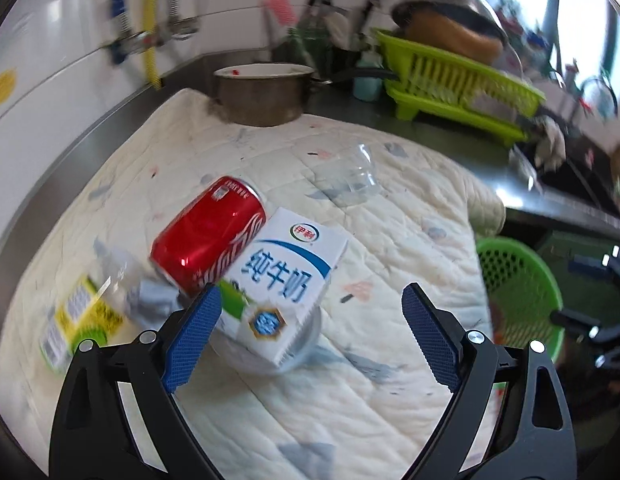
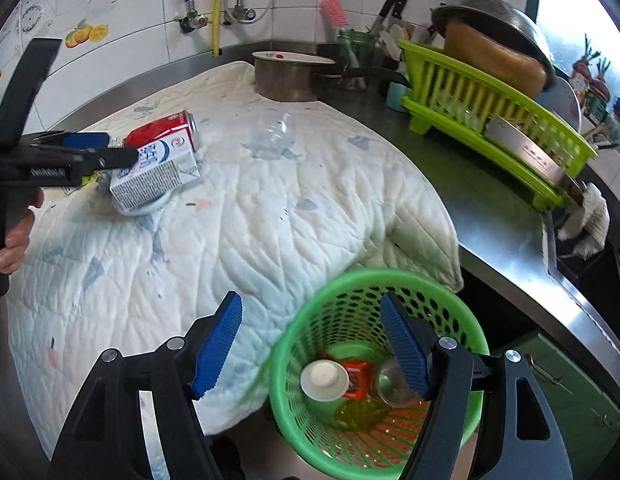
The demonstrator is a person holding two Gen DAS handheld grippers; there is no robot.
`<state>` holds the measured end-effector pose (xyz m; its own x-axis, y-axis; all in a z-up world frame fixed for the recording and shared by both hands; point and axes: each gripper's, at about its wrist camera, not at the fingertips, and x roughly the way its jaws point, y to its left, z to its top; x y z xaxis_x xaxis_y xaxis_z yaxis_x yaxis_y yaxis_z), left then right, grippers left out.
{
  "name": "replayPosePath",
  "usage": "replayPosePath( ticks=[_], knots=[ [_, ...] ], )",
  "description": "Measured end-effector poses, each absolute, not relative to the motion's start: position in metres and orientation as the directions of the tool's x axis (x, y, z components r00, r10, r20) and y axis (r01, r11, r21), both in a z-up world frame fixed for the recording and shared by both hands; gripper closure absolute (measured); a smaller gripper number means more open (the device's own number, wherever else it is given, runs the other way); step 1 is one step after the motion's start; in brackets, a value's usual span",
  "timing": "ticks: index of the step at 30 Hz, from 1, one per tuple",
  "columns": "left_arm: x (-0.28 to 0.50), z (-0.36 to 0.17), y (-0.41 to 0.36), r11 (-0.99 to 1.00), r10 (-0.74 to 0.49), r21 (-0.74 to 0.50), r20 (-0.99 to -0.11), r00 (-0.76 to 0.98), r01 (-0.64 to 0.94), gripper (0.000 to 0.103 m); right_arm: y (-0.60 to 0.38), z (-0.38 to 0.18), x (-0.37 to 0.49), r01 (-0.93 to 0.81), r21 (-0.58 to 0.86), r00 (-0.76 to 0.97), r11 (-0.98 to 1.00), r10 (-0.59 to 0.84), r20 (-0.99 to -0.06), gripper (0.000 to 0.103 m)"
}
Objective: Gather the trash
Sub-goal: 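Grasp the milk carton with the left gripper while the right gripper grasps the clear plastic cup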
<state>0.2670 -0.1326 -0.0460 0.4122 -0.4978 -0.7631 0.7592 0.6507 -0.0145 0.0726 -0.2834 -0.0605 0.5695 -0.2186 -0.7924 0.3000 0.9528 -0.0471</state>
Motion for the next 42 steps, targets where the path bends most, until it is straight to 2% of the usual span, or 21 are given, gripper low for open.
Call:
replayPosePath(
  ticks=[20,26,42],
  knots=[
    [0.302,-0.077,-0.146,0.529,-0.486,0.006,-0.817,0.309,0.848,0.014,-0.291,-0.052,0.189,0.234,0.044,0.576,0.971,-0.102,-0.811,0.034],
    [0.305,-0.082,-0.147,0.536,-0.494,-0.014,-0.816,0.301,0.844,0.029,-0.311,-0.054,0.226,0.251,0.101,0.58,0.963,-0.066,-0.812,0.034],
    [0.292,-0.061,-0.11,0.602,-0.573,-0.107,-0.749,0.334,0.792,0.035,-0.352,-0.097,0.319,0.352,0.195,0.501,0.916,-0.008,-0.865,0.034]
  ],
)
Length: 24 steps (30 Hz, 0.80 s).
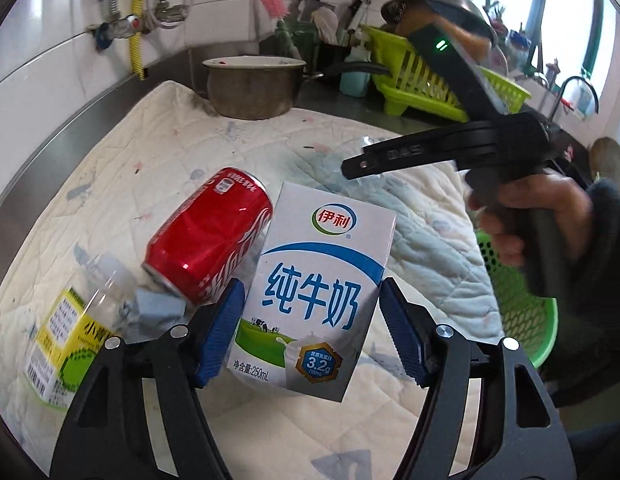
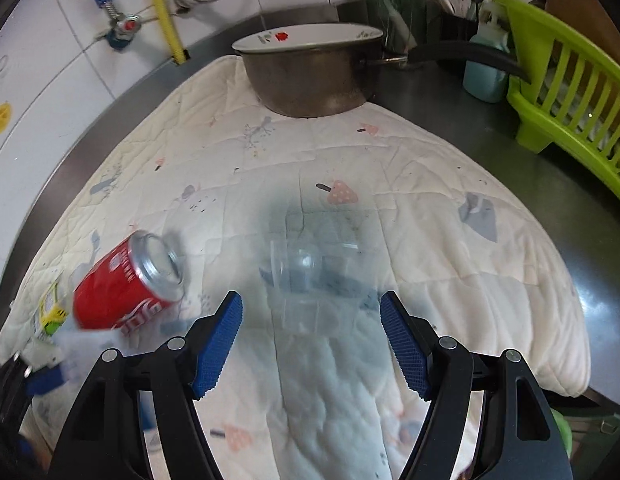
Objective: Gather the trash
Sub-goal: 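Grasp the milk carton with the left gripper while the right gripper grasps the clear plastic cup, then carry the carton and clear cup to the green basket and release them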
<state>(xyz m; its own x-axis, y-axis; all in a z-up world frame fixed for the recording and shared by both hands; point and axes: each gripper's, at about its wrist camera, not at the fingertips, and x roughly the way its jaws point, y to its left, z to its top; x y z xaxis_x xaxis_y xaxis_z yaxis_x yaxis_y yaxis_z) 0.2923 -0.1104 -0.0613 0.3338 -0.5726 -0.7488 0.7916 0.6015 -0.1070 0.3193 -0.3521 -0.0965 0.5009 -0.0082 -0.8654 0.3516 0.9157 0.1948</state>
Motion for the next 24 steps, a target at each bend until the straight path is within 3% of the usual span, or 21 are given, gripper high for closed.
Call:
replayPosePath(
  ticks=[3,6,17,24],
  knots=[
    [0.29,-0.057,-0.101,0.618,-0.583,-0.13,-0.738,0.341,0.776,0.035,-0.355,-0.105,0.328,0.37,0.198,0.487,0.908,-0.008,-0.873,0.034],
    [0.286,-0.054,-0.095,0.63,-0.582,-0.131,-0.732,0.354,0.765,0.036,-0.358,-0.111,0.333,0.386,0.208,0.484,0.898,-0.005,-0.875,0.046],
    [0.27,-0.046,-0.093,0.641,-0.579,-0.139,-0.733,0.357,0.755,0.036,-0.347,-0.083,0.294,0.341,0.208,0.549,0.917,-0.015,-0.836,0.047],
    [0.242,-0.039,-0.109,0.618,-0.594,-0.143,-0.729,0.34,0.773,0.037,-0.33,-0.058,0.215,0.298,0.109,0.575,0.948,-0.087,-0.814,0.047]
  ],
)
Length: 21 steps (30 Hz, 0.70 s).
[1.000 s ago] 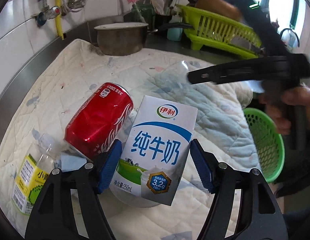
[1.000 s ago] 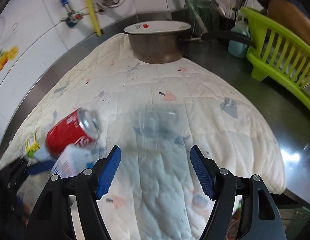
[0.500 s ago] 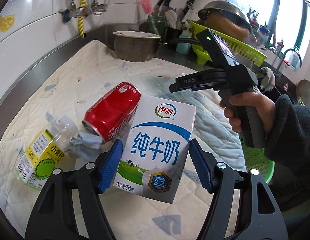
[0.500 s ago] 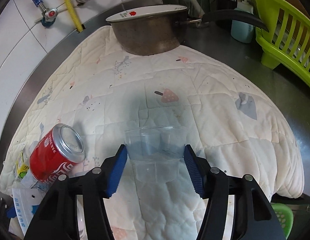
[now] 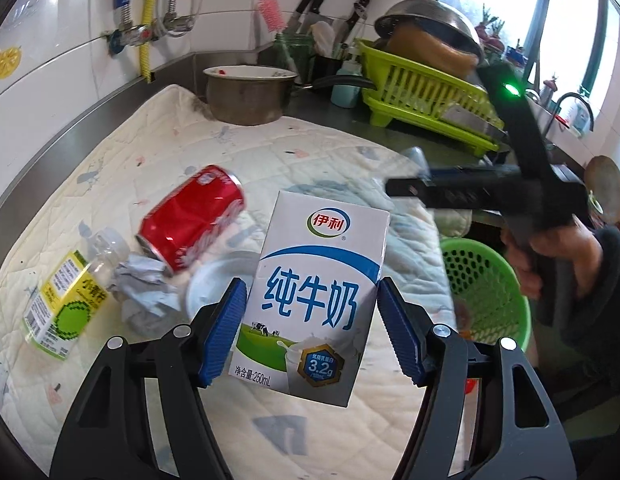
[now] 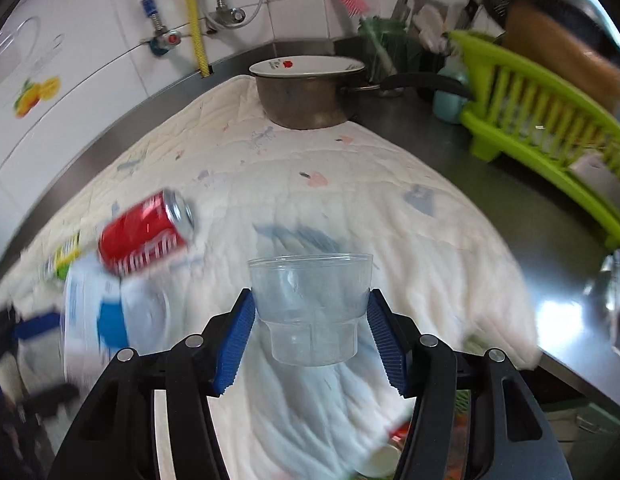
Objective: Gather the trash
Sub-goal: 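Carry the carton and clear cup to the green basket and release them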
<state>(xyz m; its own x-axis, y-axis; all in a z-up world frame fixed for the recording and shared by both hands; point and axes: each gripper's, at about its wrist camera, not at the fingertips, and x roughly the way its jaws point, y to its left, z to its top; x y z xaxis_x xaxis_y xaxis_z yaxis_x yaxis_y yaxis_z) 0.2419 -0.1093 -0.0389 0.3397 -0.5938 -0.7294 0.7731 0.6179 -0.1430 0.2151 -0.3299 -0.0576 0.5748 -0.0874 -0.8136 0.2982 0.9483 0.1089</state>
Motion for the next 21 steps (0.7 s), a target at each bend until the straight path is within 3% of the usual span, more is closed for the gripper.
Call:
replayPosePath(
  ticks=[16,21],
  knots=[
    [0.149,-0.049,-0.189,0.526,-0.616,-0.167,-0.751,0.238,0.834,0.038,-0.36,-0.098,0.034,0.374,-0.101,0.447,0.922,-0.275,-0.851,0.047],
    [0.124,-0.065,-0.221,0.509,-0.605,-0.192,-0.773,0.19,0.839,0.038,-0.37,-0.106,0.006,0.389,-0.09,0.425,0.917,-0.265,-0.866,0.047]
  ],
)
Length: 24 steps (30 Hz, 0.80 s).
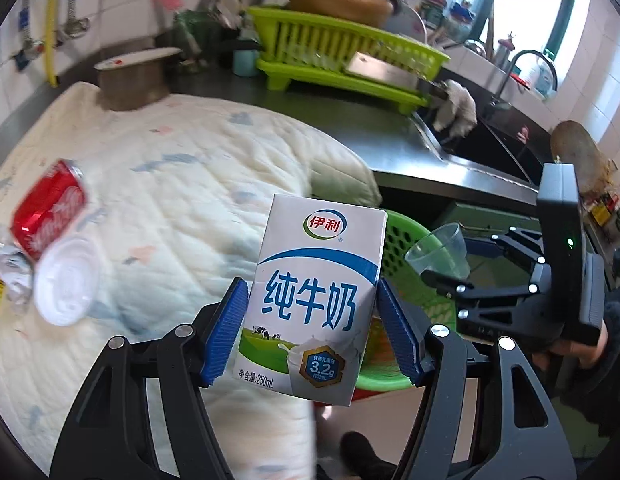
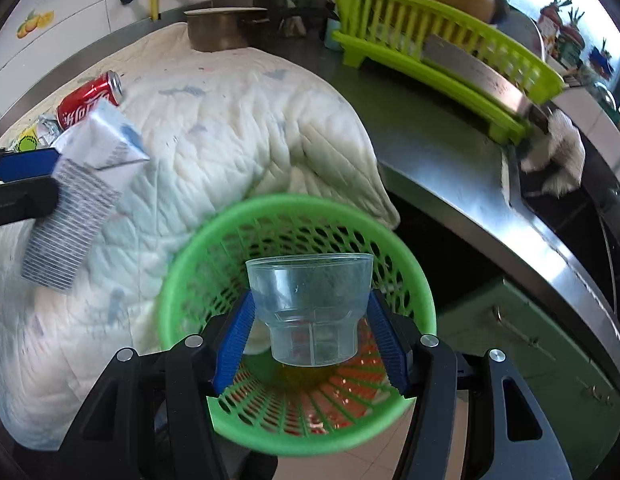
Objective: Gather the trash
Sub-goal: 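Carry the carton and clear cup to the green basket and release them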
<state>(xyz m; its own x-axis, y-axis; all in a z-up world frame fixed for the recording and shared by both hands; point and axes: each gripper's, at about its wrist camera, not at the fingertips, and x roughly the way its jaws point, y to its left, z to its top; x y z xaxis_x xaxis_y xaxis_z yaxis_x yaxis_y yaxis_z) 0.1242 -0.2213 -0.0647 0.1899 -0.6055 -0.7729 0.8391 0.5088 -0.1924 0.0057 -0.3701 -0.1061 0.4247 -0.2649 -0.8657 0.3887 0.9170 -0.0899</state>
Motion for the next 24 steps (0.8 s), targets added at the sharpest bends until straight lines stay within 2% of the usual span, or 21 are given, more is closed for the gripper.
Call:
replayPosePath(
  ticks=[6,7,8,13,19,21,24],
  knots=[
    [0.104,-0.088,-0.254,0.507,-0.58,-0.223,-0.803,0.138,0.833,0.038,-0.376,-0.108,-0.018,0.398,-0.08,0.418,0.914,-0.258,-0.871,0.047],
    [0.102,-0.092,-0.258,0.507,-0.577,-0.227,-0.806,0.131,0.831,0.039,-0.377,-0.108,-0.021,0.398,-0.077,0.418,0.914,-0.255,-0.872,0.047],
    [0.101,-0.093,-0.262,0.507,-0.573,-0.231,-0.81,0.125,0.83,0.046,-0.378,-0.108,-0.024,0.398,-0.079,0.417,0.914,-0.257,-0.872,0.047],
    [0.095,-0.103,-0.275,0.507,-0.571,-0.263,-0.816,0.091,0.821,0.046,-0.381,-0.104,-0.034,0.4,-0.089,0.414,0.912,-0.266,-0.87,0.043],
    [0.096,-0.101,-0.27,0.515,-0.567,-0.26,-0.818,0.096,0.817,0.04,-0.383,-0.095,-0.035,0.399,-0.088,0.434,0.913,-0.273,-0.859,0.04],
    [0.1,-0.096,-0.262,0.529,-0.565,-0.251,-0.817,0.116,0.81,0.035,-0.381,-0.092,-0.032,0.396,-0.089,0.443,0.914,-0.275,-0.853,0.038],
    [0.108,-0.087,-0.247,0.549,-0.566,-0.238,-0.812,0.146,0.801,0.034,-0.375,-0.086,-0.024,0.379,-0.082,0.462,0.922,-0.265,-0.846,0.037]
  ],
)
